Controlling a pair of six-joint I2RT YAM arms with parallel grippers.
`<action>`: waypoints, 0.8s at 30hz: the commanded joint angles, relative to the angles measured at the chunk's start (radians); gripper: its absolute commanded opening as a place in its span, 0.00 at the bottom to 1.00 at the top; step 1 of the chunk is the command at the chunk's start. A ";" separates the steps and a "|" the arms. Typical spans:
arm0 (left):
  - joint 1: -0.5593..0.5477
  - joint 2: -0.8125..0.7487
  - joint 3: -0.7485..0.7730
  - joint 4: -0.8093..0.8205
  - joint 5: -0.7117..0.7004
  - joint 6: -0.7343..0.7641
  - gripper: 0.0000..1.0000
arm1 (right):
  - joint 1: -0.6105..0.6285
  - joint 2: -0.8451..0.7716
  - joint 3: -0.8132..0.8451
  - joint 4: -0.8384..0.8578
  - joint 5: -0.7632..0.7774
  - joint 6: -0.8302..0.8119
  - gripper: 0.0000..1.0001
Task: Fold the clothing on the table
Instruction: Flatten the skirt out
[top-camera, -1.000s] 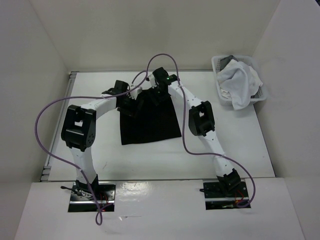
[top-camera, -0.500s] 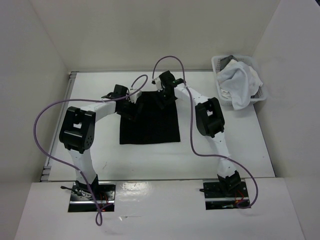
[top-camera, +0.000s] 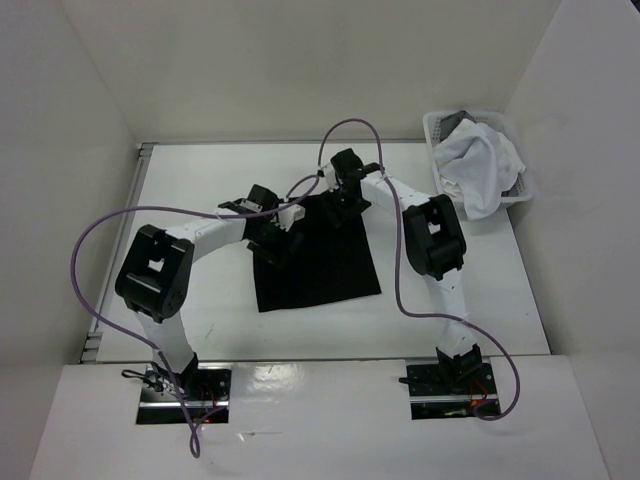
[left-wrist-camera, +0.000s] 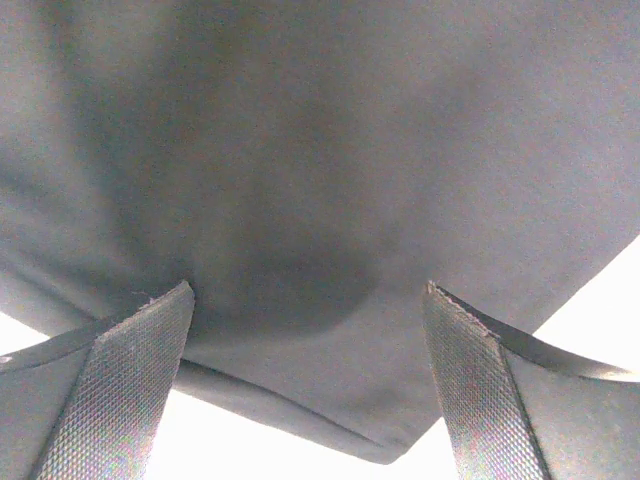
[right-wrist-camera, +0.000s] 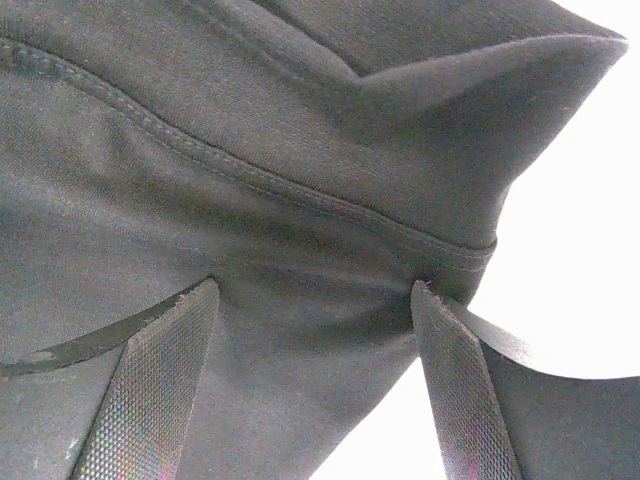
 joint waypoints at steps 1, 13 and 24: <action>-0.054 -0.076 -0.017 -0.086 0.041 0.016 1.00 | -0.010 -0.070 -0.032 0.008 0.023 0.003 0.83; -0.085 -0.147 -0.037 -0.124 0.022 0.034 1.00 | -0.001 -0.225 -0.189 -0.013 0.003 0.012 0.83; 0.081 -0.189 0.167 -0.127 0.009 0.036 1.00 | -0.001 -0.341 -0.116 -0.039 0.013 -0.017 0.84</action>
